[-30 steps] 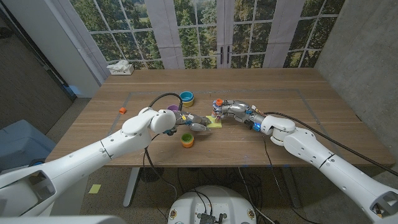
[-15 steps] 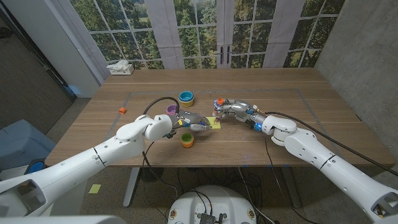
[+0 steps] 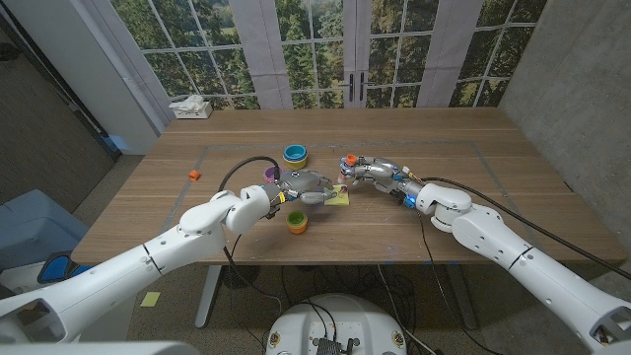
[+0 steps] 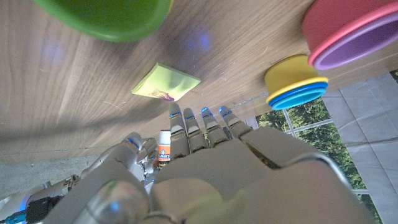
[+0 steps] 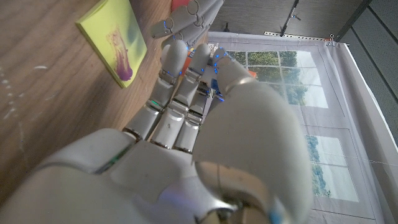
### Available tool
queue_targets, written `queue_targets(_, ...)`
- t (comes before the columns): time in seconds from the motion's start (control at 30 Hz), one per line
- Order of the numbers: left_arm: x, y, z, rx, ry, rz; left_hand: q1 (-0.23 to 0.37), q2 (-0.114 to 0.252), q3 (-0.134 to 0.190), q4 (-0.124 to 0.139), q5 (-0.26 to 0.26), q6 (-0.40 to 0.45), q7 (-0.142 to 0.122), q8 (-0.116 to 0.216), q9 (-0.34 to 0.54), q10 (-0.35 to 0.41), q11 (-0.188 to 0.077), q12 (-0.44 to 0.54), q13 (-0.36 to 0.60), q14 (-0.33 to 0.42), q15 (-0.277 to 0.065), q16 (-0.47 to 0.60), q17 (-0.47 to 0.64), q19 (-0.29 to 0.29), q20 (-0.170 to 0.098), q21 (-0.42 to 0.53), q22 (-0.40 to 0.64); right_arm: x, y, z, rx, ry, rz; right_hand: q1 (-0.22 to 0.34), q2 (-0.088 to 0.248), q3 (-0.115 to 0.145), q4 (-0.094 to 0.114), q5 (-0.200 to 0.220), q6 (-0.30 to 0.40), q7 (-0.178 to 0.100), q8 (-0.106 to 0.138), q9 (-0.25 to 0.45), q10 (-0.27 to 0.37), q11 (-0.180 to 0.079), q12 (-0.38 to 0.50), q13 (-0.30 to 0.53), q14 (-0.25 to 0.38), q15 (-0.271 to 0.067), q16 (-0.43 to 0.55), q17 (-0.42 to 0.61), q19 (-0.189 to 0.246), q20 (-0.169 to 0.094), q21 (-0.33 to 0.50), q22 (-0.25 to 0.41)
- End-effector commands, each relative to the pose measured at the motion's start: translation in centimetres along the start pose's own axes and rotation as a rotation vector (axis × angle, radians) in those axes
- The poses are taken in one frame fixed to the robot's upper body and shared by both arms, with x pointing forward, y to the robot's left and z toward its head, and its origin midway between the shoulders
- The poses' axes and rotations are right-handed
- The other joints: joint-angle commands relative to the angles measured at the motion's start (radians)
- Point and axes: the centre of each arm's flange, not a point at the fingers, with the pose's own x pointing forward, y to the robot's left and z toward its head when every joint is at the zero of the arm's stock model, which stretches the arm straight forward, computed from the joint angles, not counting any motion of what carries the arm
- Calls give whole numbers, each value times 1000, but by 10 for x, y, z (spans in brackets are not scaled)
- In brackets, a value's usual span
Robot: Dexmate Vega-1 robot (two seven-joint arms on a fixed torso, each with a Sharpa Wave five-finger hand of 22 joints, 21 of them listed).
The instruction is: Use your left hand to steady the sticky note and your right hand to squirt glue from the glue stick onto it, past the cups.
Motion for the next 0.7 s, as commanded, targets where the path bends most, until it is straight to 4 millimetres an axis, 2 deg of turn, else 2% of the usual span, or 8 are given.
queue_targets(0.03,-8,2,-2,-21,-9,124,12,37,15,-16,-3,18,4,1,5,32,6,7,5,37,-26,10,1,36,7,13,3,-1,-3,2,-9,-19,-17,-12,21,7,9,7,107,93,4,6,62,54,7,4,-1,-41,2,3,13,-95,-4,2)
queue_targets(0.17,-11,2,-3,-39,-18,168,31,55,53,-47,-11,49,17,4,9,84,25,13,10,117,-17,20,4,101,10,28,7,-1,-4,4,-23,-35,-34,-13,21,7,9,6,107,93,4,7,61,58,6,3,-1,-42,2,4,12,-95,-6,2)
queue_targets(0.23,-12,1,-3,-42,-12,200,38,69,81,-58,-15,87,38,15,15,140,27,25,17,168,-19,27,9,153,9,44,11,-2,-6,5,-26,-41,-41,-11,20,8,8,6,107,92,4,6,61,58,6,3,-1,-44,2,4,12,-95,-7,2)
queue_targets(0.27,-13,2,-3,-46,-5,206,38,72,90,-61,-15,102,42,21,18,158,42,29,22,188,-14,30,12,168,8,49,13,-2,-6,6,-30,-44,-47,-12,21,7,8,6,106,92,3,6,61,58,7,4,-1,-43,2,4,12,-95,-7,2)
queue_targets(0.33,-14,2,-4,-46,-4,215,46,89,99,-68,-14,142,50,46,33,230,53,54,37,235,-10,54,31,215,-5,67,19,-2,-7,7,-37,-50,-53,-12,20,7,8,6,107,92,3,6,61,59,7,4,-2,-44,2,5,12,-95,-8,2)
queue_targets(0.47,-16,1,-5,-60,1,249,55,99,101,-72,-13,129,50,50,41,225,59,52,47,241,-4,66,46,224,-6,72,23,-2,-9,9,-53,-64,-73,-12,20,7,8,6,109,91,3,6,62,61,8,6,-3,-44,3,5,11,-95,-10,2)
queue_targets(0.53,-18,1,-6,-79,9,278,69,99,102,-84,-11,87,39,45,51,192,46,39,59,235,-5,76,65,223,-8,75,27,-3,-10,10,-73,-69,-88,-11,19,7,7,6,109,90,3,5,63,62,8,5,-4,-45,2,6,11,-95,-10,2)
queue_targets(0.7,-21,1,-10,-135,21,326,78,102,105,-90,-9,77,39,46,55,186,47,37,64,225,-4,77,71,221,-5,76,28,-5,-13,12,-108,-85,-129,-14,20,7,8,5,108,87,1,5,63,59,9,7,-6,-44,2,6,11,-96,-13,2)
